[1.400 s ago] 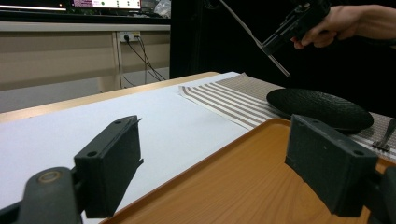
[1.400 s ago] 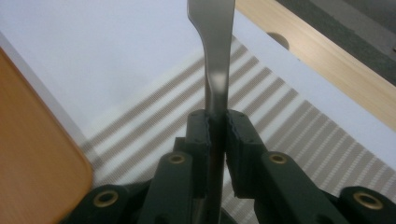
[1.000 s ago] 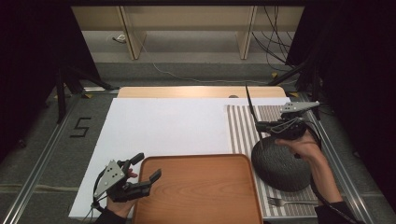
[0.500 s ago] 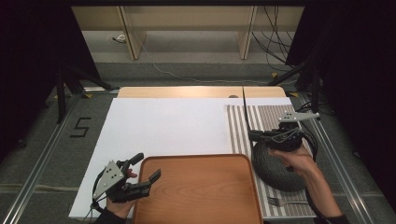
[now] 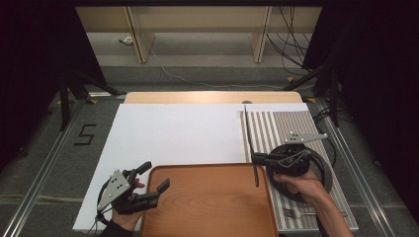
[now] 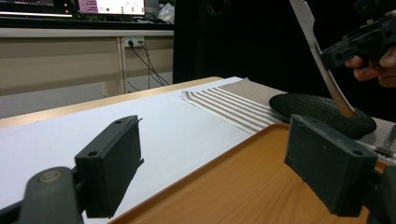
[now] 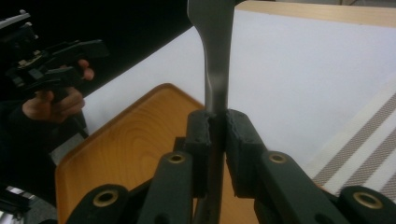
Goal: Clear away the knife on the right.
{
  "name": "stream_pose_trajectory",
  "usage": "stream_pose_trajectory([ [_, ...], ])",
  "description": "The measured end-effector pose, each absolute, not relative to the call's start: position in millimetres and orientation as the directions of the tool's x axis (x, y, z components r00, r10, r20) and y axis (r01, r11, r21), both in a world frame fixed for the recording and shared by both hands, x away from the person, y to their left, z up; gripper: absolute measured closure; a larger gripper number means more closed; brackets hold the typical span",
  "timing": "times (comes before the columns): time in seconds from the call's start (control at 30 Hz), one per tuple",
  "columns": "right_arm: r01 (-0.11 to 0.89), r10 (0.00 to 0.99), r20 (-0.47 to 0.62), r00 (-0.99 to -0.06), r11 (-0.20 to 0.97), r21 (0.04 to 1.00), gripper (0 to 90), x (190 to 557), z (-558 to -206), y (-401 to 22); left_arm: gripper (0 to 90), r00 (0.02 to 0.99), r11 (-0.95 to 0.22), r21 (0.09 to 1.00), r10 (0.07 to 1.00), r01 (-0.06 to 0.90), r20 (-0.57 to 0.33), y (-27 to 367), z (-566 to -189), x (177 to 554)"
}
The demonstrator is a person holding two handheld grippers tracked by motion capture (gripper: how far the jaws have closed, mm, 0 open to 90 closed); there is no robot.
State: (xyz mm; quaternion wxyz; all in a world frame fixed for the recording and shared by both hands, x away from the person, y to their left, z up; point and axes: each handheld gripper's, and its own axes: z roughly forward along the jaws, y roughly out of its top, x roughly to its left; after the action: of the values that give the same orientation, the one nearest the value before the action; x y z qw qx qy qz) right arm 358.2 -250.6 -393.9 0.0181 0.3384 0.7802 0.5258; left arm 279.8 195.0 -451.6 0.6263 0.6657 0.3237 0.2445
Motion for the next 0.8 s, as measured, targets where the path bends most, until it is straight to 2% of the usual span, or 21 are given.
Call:
stream_pose_trajectory([
  [0.8,0.544,0.530,0.362,-0.767,0.237,0.805,80.7,327,-405,-231,17.8,0.670,-0.006,0.993,0.738,0.122,-0.078,196,-451,279],
])
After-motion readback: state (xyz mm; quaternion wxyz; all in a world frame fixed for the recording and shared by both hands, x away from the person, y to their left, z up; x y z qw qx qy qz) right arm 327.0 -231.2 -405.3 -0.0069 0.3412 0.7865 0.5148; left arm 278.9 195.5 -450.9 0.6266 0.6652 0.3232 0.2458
